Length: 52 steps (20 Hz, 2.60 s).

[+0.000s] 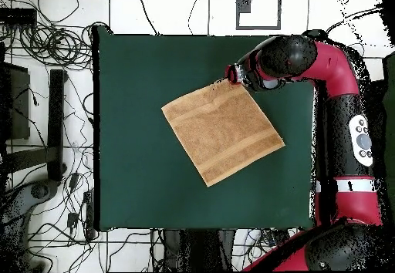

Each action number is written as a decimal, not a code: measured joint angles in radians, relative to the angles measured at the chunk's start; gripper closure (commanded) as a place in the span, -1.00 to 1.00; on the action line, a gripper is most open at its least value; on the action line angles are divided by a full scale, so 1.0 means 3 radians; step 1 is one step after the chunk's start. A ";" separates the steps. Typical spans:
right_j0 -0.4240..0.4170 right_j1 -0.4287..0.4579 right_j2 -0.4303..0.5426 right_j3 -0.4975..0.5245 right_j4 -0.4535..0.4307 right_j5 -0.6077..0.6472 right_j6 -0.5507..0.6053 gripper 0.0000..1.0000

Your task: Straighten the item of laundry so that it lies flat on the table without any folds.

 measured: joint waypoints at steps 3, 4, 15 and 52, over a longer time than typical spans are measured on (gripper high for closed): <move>0.0000 0.0000 0.0000 -0.0003 0.0003 0.0000 0.0000 1.00; 0.0001 0.0000 0.0000 -0.0008 0.0002 0.0000 0.0000 1.00; 0.0010 0.0003 0.0000 -0.0030 0.0006 0.0000 -0.0012 -1.00; -0.0138 -0.0825 0.0000 0.0955 0.0132 -0.0345 -0.0111 -1.00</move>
